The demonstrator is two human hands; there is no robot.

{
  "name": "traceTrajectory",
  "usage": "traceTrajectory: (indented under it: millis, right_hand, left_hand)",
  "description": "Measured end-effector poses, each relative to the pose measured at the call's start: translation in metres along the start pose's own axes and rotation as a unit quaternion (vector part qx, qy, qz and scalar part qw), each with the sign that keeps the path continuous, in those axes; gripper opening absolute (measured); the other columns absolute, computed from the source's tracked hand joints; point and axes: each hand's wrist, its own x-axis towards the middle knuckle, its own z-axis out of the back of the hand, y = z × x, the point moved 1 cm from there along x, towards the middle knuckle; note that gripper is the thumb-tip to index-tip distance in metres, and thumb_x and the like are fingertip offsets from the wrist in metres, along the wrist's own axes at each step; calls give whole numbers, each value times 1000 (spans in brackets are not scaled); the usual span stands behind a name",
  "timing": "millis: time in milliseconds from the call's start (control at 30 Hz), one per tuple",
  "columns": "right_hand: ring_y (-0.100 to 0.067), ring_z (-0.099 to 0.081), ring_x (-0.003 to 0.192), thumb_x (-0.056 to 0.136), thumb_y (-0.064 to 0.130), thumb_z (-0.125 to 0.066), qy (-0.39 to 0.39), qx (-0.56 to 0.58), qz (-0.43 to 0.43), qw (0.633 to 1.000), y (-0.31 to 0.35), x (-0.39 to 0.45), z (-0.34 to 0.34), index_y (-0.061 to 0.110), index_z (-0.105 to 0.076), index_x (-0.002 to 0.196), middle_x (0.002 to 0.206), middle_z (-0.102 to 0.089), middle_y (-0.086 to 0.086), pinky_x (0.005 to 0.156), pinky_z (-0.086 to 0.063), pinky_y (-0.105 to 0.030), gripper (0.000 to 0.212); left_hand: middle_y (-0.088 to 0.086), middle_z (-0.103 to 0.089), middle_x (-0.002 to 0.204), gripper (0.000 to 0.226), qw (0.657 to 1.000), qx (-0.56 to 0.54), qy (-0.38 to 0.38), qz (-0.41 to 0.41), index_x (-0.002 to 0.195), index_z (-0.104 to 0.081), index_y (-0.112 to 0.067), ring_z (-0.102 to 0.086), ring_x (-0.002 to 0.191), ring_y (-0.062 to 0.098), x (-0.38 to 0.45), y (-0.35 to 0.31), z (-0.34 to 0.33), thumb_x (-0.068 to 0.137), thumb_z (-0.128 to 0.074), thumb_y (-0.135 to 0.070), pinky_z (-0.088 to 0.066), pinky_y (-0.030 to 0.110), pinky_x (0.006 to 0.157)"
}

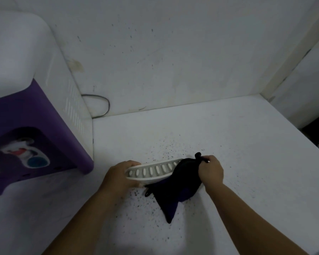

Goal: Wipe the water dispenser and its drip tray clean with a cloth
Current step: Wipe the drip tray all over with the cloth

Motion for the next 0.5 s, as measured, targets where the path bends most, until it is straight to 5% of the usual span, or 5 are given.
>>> traceTrajectory:
  millis: [100,167,300,400,500]
  right_hand:
    - [-20,-53,75,94,5,-42,0,31,-28,999,0,-1,-1,7,-55,118,96,-58,-10,55,-39,-26,28]
    - [-21,-55,83,97,15,-45,29,55,-38,997,0,-4,-2,10,-57,114,103,-62,-10,67,-47,-30,21]
    - [-18,-62,94,89,39,-62,222,189,-56,955,4,-12,-1,18,-68,99,100,-68,-1,77,-53,-31,24]
    - [-21,-64,99,85,33,-69,265,169,-40,948,-1,-9,-2,22,-68,111,107,-68,-2,85,-56,-37,28]
    - [-25,-66,97,86,26,-69,254,208,-63,942,-4,-8,-2,17,-68,114,105,-70,-7,81,-58,-37,29]
  left_hand:
    - [-15,-70,99,55,1000,-8,7,-9,103,-68,-30,-65,89,2,0,-3,10,55,-89,-13,-53,19,75]
    - [-14,-71,97,55,1000,-22,5,-8,100,-69,-30,-66,89,5,0,-4,15,53,-91,-12,-55,26,79]
    - [-14,-71,91,55,998,-53,17,-6,92,-70,-33,-65,81,2,1,-8,20,51,-90,-3,-55,20,70]
    - [-5,-70,97,59,994,-106,27,-2,95,-68,-33,-64,88,10,4,-14,19,56,-85,7,-57,24,71]
    - [-4,-58,118,72,995,-96,-9,5,116,-57,-32,-59,105,16,9,-15,13,59,-86,2,-52,27,88]
